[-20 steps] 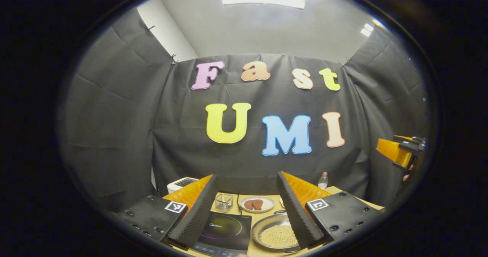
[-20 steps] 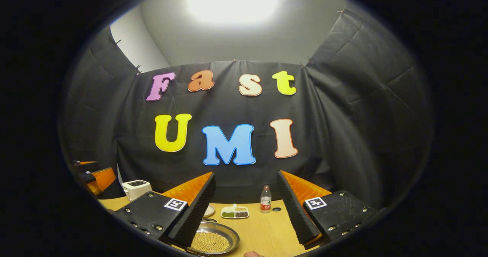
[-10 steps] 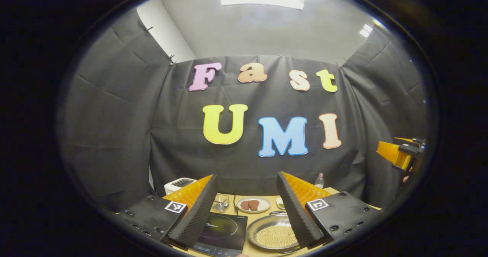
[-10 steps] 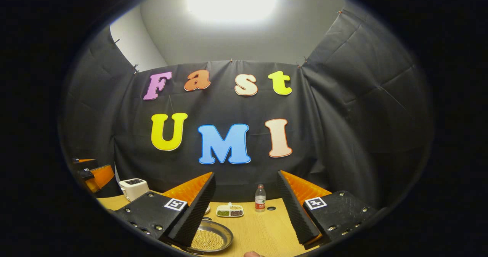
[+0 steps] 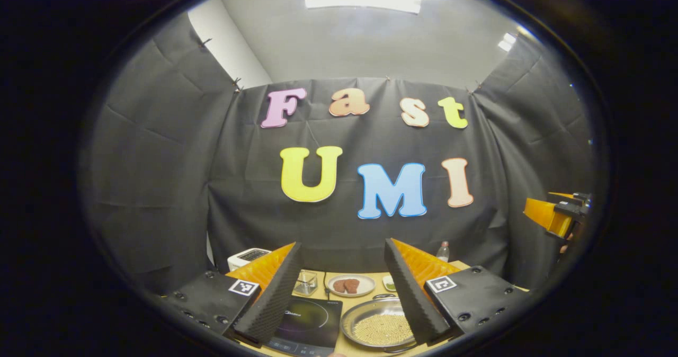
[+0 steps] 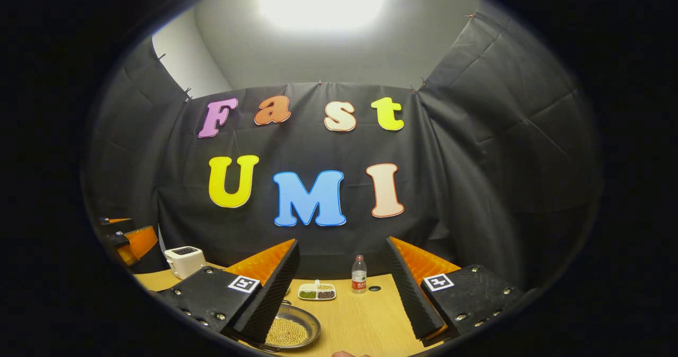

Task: First push the handle of the pot to place it horizontally, then grasp the pot with both hands and set it on the induction cooktop.

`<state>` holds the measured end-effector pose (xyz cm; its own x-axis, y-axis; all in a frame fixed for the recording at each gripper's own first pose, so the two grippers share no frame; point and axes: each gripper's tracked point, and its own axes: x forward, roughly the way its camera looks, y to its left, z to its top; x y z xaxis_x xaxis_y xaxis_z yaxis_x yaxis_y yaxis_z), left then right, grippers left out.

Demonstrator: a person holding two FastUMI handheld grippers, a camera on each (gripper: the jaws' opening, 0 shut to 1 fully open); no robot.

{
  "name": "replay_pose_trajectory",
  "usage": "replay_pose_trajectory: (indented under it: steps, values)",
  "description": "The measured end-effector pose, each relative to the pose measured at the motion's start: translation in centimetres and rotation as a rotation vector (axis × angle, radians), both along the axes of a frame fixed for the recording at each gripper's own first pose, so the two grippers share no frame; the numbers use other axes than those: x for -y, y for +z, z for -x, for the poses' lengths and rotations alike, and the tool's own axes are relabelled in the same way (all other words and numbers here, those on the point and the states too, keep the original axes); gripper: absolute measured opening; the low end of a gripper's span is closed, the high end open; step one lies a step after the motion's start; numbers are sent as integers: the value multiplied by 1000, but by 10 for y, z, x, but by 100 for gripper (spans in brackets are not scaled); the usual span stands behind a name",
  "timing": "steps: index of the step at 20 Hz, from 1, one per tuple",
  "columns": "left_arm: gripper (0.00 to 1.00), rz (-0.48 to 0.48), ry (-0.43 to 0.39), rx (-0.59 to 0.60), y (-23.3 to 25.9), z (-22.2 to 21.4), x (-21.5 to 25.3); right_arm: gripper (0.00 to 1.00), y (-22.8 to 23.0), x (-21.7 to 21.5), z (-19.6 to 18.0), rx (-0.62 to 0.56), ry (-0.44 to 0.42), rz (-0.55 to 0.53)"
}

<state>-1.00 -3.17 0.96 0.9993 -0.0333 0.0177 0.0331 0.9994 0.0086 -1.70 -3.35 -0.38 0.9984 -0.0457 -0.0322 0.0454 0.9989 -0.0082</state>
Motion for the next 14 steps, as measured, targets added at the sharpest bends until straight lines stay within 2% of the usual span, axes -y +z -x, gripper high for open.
replay_pose_trajectory:
  steps: [4,8,9,12,14]
  values:
    - [98,-3,7,-1,-1,-1,4,96,-3,2,-3,-15,9,-1]
    - [96,-6,14,3,2,-4,8,91,-5,8,-7,-20,8,7]
    - [96,-9,17,5,4,-5,8,78,-4,9,-7,-19,11,13]
    - [94,-13,26,6,2,-6,12,71,-5,10,-8,-18,20,26]
    - [95,-15,30,3,2,-6,14,70,-9,13,-10,-33,24,26]
